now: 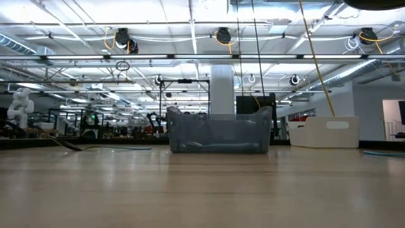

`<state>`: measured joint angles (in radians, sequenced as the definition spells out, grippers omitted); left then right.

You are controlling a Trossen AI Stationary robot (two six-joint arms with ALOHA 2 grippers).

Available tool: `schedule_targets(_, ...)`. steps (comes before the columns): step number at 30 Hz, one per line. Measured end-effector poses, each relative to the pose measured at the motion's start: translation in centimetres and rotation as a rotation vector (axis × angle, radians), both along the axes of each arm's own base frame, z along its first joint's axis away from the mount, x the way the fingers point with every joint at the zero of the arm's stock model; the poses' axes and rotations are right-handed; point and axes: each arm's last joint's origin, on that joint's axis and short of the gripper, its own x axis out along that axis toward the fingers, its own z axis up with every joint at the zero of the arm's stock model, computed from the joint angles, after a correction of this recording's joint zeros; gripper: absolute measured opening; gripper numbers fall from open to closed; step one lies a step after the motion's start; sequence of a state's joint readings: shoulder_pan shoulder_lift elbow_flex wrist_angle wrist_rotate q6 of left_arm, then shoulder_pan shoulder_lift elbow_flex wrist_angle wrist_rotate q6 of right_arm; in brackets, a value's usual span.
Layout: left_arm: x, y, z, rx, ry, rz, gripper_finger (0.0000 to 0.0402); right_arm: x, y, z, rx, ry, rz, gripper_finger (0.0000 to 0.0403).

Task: Sort silverware by color (type)
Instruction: Put the center dark blue spoon into the blue bin

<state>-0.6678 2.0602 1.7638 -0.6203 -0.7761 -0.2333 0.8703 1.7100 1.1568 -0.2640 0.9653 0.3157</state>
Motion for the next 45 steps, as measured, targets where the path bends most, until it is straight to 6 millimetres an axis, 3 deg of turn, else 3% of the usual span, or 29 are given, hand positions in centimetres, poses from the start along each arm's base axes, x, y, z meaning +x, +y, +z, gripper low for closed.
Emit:
schedule_targets(7, -0.08, 0.01, -0.05, -0.005, 0.004, 0.008, 0.0268, 0.07, 0.06, 0.07, 0.012, -0.008, 0.001, 0.0013)
schedule_targets(16, -0.11, 0.08, -0.06, 0.008, 0.001, 0.018, 0.0175, 0.39, -0.24, 0.06, 0.058, -0.019, -0.033, 0.0013)
schedule_targets(21, -0.24, 0.23, -0.20, 0.018, 0.017, 0.025, 0.0144, 0.38, -0.24, 0.06, 0.061, -0.019, -0.034, 0.0013)
schedule_targets(27, -0.26, 0.41, -0.23, 0.034, 0.017, 0.041, 0.0142, 0.42, -0.19, 0.06, 0.078, -0.012, -0.023, 0.0013)
schedule_targets(37, -0.11, 0.57, -0.81, 0.057, 0.035, 0.051, 0.0186, 0.46, -0.14, 0.10, 0.085, -0.016, -0.022, 0.0013)
schedule_targets(45, -0.15, 0.54, -0.90, 0.049, 0.043, 0.050, 0.0114, 0.47, -0.13, 0.11, 0.086, -0.017, -0.022, 0.0013)
